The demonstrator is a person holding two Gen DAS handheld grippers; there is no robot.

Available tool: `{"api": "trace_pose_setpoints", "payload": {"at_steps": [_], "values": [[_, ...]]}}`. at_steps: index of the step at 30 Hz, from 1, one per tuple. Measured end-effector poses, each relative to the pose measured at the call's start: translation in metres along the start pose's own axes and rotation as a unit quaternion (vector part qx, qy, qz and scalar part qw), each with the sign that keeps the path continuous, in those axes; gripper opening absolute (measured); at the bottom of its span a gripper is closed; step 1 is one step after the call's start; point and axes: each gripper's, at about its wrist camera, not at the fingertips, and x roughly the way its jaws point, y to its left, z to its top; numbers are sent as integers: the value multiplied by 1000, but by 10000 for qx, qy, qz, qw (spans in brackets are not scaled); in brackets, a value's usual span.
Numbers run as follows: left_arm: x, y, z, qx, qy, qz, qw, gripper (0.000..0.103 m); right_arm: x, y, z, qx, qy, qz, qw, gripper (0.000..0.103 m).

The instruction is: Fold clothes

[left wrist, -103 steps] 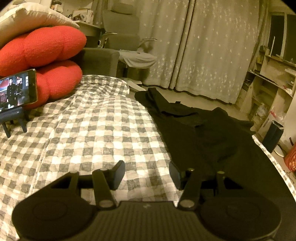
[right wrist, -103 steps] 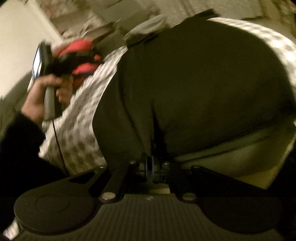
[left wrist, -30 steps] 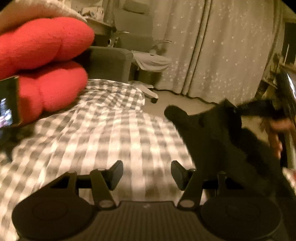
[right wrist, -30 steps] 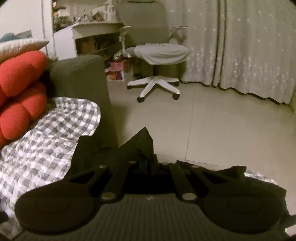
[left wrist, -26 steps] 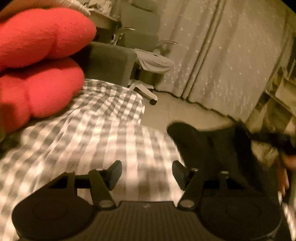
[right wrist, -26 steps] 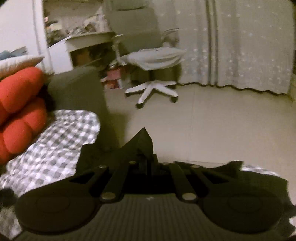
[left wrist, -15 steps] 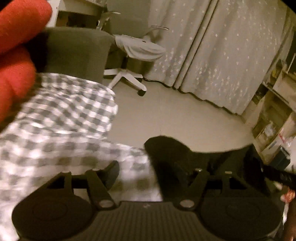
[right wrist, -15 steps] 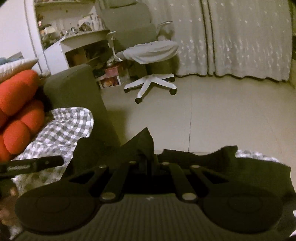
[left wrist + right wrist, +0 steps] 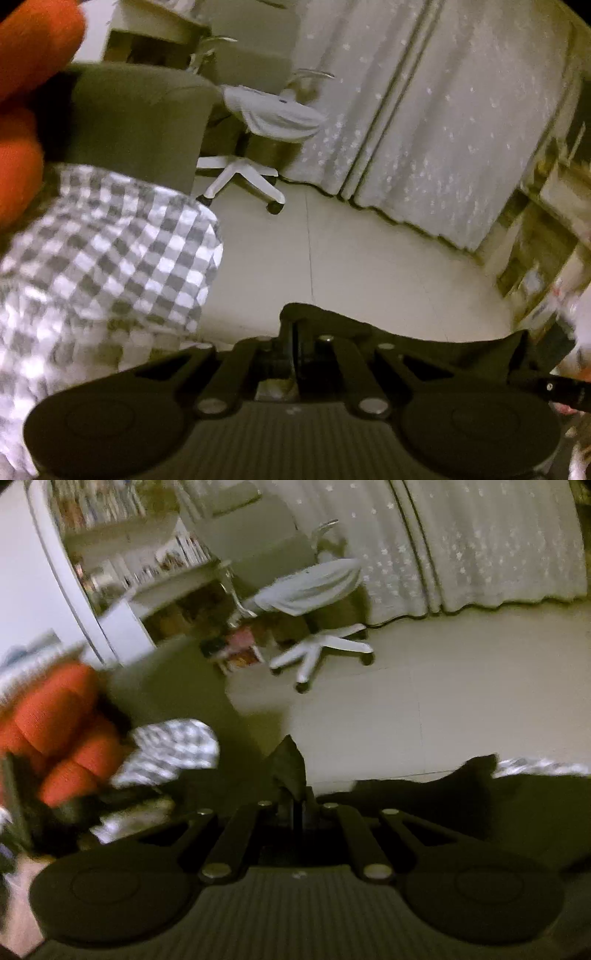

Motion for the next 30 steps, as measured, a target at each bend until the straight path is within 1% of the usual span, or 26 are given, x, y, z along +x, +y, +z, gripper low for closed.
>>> {"api": "trace_pose_setpoints", "payload": {"at_steps": [1,3,5,7,9,10,11,12,13,14,15,17,19,20,21,22,23,24,25,27,29,30], "values": [[1,-1,-1,138,-36,185,9997,0,3,1,-1,-73,64,-133,9999,4],[6,-1,-7,379,-14,467,9982,0,13,-3,-8,-53,213,-220,9995,4],[5,8,-8,189,28,310,9993,0,18,-2,-14,-123,180,-162,9996,4],[0,13,-5,-12,-79,99,9999,0,21,-2,-15,-108,198,-102,9997,4],[-7,21,-1,-341,-103,-227,9991,1,21,-4,-15,-88,189,-32,9998,5],[-8,23,0,-412,-85,-290,9987,9,20,-5,-14,-80,184,4,9998,10],[-8,25,1,-481,-67,-352,9982,28,19,-6,-15,-88,206,34,9997,14],[-9,26,2,-550,-49,-413,9976,40,18,-7,-15,-95,229,64,9997,15],[-10,24,1,-472,-72,-405,9980,53,18,-7,-15,-104,251,93,9996,15],[-10,21,0,-391,-95,-395,9984,54,18,-7,-14,-149,279,108,9994,19],[-9,17,-2,-296,-30,-445,9986,54,17,-7,-13,-195,306,124,9993,35],[-5,7,-4,-102,14,-470,9988,54,17,-4,-14,-333,334,177,9987,57],[1,-4,-7,190,47,-373,9991,53,16,-2,-15,-471,362,230,9980,57],[5,-10,-8,355,74,-297,9989,43,16,-1,-15,-540,376,257,9975,57],[9,-15,-9,519,102,-220,9984,28,16,1,-15,-609,391,283,9970,57],[13,-18,-10,566,190,-135,9981,2,16,2,-16,-679,405,306,9964,52],[18,-20,-11,611,279,-49,9977,3,18,6,-18,-785,430,250,9957,29],[14,-17,-9,538,187,-110,9983,3,21,8,-20,-845,442,137,9953,9],[11,-14,-7,463,91,-174,9987,2,23,10,-21,-902,450,30,9949,10],[4,-7,-2,313,-99,-301,9990,2,22,10,-22,-859,314,80,9958,9],[-4,11,5,-140,-250,-685,9972,2,16,8,-18,-599,128,298,9977,9],[-2,12,3,-170,-200,-676,9974,2,13,8,-16,-478,59,412,9980,9]]}}
